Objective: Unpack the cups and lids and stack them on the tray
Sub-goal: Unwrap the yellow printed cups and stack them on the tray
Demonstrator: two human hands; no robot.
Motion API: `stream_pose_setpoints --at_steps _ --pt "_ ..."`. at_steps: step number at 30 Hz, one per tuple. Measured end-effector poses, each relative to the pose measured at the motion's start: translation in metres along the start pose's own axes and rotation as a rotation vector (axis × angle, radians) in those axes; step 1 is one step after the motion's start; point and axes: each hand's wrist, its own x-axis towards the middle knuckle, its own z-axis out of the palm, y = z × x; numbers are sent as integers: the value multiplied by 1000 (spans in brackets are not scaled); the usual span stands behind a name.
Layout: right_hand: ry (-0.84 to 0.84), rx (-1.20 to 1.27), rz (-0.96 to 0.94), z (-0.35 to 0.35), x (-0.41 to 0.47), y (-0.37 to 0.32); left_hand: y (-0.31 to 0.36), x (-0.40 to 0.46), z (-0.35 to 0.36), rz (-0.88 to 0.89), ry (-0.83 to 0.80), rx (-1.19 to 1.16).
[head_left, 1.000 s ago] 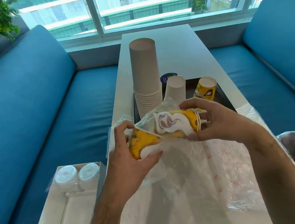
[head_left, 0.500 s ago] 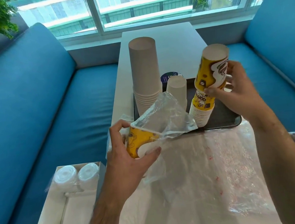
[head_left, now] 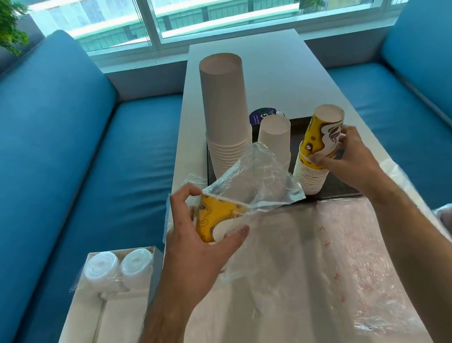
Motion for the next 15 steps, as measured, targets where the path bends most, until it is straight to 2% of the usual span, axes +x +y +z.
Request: stream_pose_setpoints --at_steps 7,15 --pt "164 -54 -204 7 -5 5 0 1 1 -6 -7 -11" --pt "285 -90 -218 22 -8 5 1 2 6 10 -18 7"
